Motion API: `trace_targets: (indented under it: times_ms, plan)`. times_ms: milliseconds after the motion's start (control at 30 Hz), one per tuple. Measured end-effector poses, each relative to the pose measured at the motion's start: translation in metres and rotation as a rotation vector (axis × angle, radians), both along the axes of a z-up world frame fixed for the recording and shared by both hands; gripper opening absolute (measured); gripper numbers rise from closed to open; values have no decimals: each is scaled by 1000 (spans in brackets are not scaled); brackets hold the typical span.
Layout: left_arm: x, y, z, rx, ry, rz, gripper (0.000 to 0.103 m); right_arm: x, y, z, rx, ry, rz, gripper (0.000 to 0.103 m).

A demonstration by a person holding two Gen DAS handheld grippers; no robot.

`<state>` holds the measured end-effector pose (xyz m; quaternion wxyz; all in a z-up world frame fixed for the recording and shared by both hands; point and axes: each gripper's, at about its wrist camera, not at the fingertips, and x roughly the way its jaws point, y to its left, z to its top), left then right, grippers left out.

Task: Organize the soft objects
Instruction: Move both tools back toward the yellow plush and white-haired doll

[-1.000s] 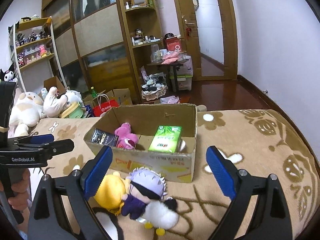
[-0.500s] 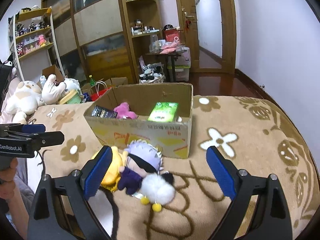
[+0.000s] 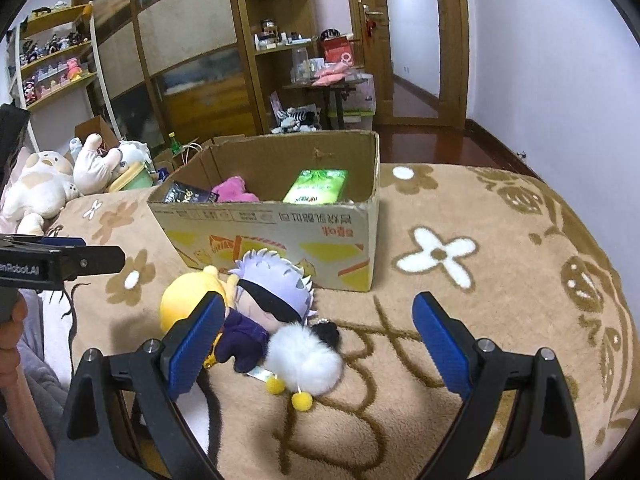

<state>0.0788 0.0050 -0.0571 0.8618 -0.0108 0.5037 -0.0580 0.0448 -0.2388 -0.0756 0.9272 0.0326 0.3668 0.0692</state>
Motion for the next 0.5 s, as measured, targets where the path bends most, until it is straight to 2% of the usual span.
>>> trace_targets:
  times_ms: [133, 500]
  plan:
    - [8, -3, -13, -7, 39, 6, 94, 4, 1, -7, -6, 21, 1, 99]
    - [25, -10, -30, -41, 82, 27, 94, 15, 4, -31, -28, 97, 0, 99]
